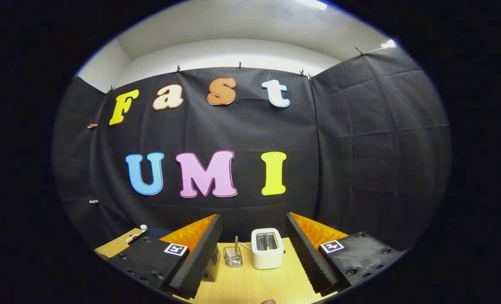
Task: Open the toaster oven, put the food inside, and close the toaster oven door.
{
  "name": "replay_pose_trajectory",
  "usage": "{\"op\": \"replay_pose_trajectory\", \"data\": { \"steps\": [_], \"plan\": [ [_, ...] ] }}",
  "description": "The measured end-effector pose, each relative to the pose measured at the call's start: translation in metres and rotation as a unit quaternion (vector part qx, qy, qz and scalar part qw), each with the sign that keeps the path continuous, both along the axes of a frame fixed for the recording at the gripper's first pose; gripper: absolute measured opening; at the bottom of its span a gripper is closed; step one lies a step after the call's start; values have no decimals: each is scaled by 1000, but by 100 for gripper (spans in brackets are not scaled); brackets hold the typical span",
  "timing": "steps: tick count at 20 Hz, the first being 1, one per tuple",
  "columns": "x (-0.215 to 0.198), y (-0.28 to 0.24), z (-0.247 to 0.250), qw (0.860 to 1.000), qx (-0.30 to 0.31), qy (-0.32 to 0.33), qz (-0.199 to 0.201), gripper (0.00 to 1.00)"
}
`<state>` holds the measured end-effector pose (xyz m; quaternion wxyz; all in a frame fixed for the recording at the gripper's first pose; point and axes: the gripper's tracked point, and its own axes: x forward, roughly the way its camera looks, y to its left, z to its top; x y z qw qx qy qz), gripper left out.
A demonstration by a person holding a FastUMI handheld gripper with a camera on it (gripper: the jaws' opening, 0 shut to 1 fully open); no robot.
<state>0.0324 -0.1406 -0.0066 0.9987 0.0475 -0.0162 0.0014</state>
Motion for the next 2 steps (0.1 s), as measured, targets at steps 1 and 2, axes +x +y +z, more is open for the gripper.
{"op": "replay_pose_trajectory", "data": {
  "steps": [1, 2],
  "plan": [
    [0, 0, -1, 1000, -2, -1, 0, 98],
    [1, 1, -1, 1000, -4, 0, 0, 98]
  ]
}}
